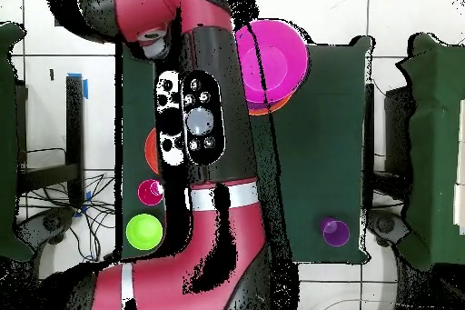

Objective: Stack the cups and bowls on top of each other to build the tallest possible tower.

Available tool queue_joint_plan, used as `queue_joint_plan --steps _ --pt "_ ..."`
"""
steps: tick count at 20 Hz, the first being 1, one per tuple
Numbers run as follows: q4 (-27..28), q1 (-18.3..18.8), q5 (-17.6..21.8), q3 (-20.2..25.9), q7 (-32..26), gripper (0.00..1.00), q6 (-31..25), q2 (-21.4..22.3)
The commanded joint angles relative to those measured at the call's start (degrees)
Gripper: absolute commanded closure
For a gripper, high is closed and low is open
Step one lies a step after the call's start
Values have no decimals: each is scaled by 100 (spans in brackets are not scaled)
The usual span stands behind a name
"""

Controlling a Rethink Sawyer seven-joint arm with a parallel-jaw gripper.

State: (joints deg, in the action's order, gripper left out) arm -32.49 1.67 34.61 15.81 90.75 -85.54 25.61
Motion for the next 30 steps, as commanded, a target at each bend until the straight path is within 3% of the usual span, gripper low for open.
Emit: queue_joint_plan --steps 1,17,19,24,30 --pt "223 -375 -148 483 -339 0 -823 -372" --pt "185 -788 -142 133 232 0 -457 -682" --pt "56 -779 -209 117 227 0 -375 -644" --pt "-748 -566 -688 217 169 0 595 -443" --pt "-1171 -445 -1085 233 -75 0 985 -374"
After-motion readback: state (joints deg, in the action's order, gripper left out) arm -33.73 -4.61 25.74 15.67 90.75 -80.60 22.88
